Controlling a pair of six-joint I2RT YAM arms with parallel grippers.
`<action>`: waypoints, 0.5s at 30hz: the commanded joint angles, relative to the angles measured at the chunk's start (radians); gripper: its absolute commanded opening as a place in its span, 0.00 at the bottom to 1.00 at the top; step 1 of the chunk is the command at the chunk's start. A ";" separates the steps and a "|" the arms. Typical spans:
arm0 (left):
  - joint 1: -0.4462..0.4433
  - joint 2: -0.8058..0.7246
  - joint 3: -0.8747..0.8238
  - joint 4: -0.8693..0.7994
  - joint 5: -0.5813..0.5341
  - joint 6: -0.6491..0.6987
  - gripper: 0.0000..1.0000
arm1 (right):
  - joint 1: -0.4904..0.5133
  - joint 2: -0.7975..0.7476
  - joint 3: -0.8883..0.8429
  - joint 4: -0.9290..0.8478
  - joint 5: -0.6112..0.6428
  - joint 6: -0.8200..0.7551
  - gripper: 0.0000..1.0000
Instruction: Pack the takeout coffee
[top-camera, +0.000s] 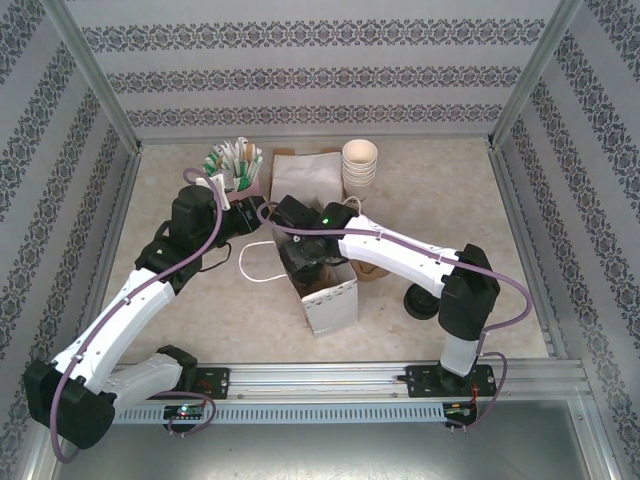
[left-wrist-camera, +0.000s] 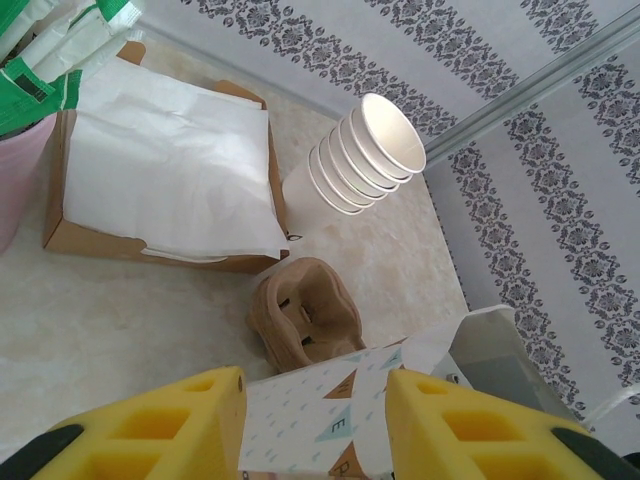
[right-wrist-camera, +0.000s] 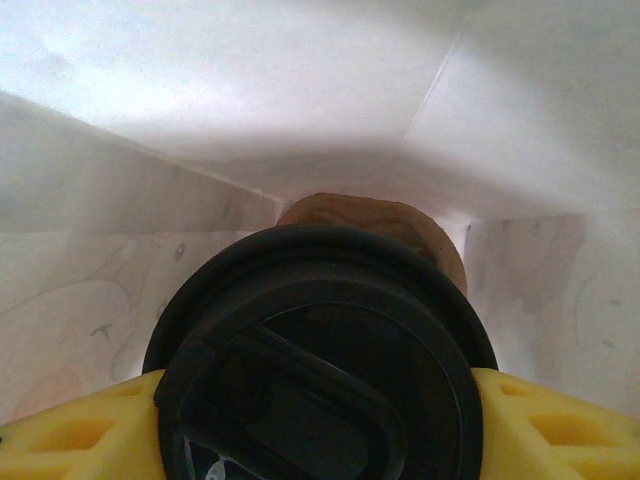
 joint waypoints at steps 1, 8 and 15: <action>0.008 -0.020 -0.003 -0.035 -0.013 0.022 0.42 | 0.012 -0.001 -0.012 -0.107 0.100 -0.007 0.41; 0.009 -0.029 0.001 -0.040 -0.015 0.021 0.42 | 0.012 0.021 -0.063 -0.087 0.109 -0.010 0.41; 0.009 -0.034 0.005 -0.051 -0.009 0.017 0.42 | -0.007 0.043 -0.194 0.024 -0.020 0.038 0.41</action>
